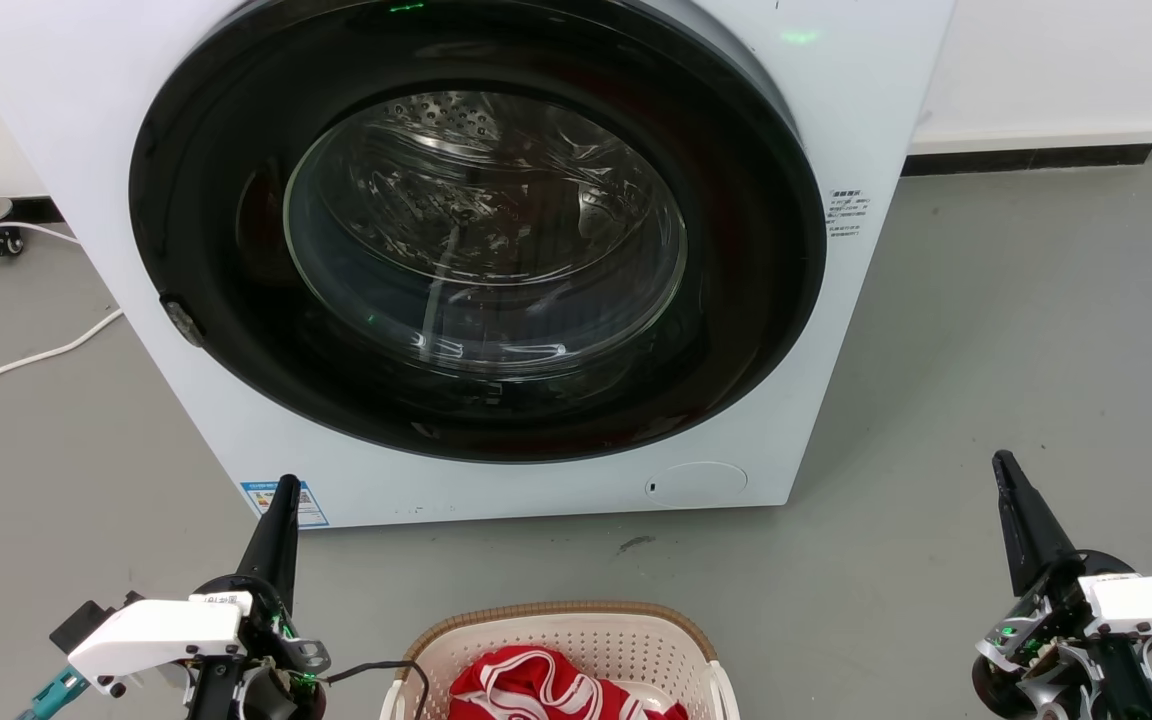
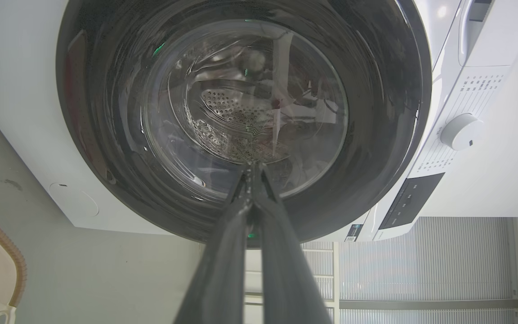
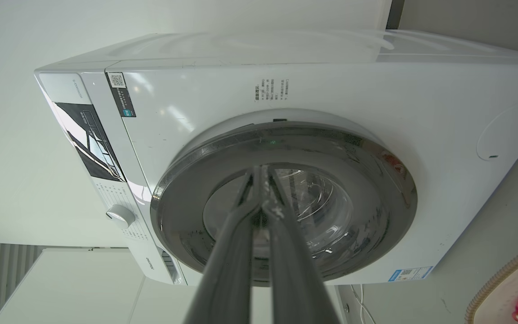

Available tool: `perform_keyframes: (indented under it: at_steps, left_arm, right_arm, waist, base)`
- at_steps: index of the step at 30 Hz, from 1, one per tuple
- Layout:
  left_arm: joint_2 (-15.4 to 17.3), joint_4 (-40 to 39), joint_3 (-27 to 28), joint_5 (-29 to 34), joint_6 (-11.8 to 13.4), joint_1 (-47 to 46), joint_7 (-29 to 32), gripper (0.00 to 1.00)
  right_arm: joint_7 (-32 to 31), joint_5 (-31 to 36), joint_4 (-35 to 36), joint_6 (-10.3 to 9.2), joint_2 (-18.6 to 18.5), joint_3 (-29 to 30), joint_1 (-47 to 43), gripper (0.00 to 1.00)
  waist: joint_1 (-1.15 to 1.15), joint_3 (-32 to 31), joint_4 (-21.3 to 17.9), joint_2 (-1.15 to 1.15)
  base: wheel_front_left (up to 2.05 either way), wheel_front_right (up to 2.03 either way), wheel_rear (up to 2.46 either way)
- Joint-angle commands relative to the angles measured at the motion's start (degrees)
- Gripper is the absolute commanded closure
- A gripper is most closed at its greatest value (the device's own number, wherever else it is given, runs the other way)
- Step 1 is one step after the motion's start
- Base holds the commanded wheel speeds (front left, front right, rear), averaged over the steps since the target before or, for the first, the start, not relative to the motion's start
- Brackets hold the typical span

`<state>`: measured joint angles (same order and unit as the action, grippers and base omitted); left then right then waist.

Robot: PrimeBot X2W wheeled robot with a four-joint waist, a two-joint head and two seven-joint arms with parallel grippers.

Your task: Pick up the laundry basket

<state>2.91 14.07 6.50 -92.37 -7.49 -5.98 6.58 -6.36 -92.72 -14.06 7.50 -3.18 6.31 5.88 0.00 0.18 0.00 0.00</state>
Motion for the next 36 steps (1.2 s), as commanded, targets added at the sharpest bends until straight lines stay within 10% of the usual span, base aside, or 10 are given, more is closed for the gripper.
perform_keyframes:
  at_steps: [1, 8, 9, 20, 36]
  left_arm:
    - [-0.1, 0.0, 0.1, -0.1, -0.1, -0.5, 0.1, 1.00]
    - [-0.1, 0.0, 0.1, -0.1, -0.1, -0.5, 0.1, 1.00]
    - [0.0, 0.0, 0.0, 0.0, 0.0, 0.0, 0.0, 0.00]
    - [-0.1, 0.0, -0.7, 3.1, 0.0, 1.2, -2.1, 0.00]
    - [-0.1, -5.4, -0.9, 21.3, 1.6, 1.6, -6.6, 0.00]
  right_arm:
    - [-0.2, 0.3, -0.1, -0.02, 0.2, 0.1, 0.6, 1.00]
    - [-0.2, 0.3, -0.1, -0.02, 0.2, 0.1, 0.6, 1.00]
    - [-0.1, 0.0, 0.0, 0.00, 0.0, 0.0, 0.0, 0.00]
    - [2.0, 3.6, -0.5, -0.01, 0.1, 0.1, -1.3, 0.00]
    - [6.5, 27.4, 5.8, -0.01, 0.2, -1.5, -2.8, 0.00]
  waist:
    - [0.00, 0.0, 0.0, 0.00]
    - [0.00, 0.0, 0.0, 0.00]
    - [0.00, 0.0, 0.0, 0.00]
    - [0.00, 0.1, 0.0, 0.00]
    - [0.00, 0.4, 0.0, 0.00]
  base:
    - [0.00, 0.00, 0.00]
    - [0.00, 0.00, 0.00]
    - [0.00, 0.00, 0.00]
    - [0.00, 0.00, 0.00]
    - [0.00, 0.00, 0.00]
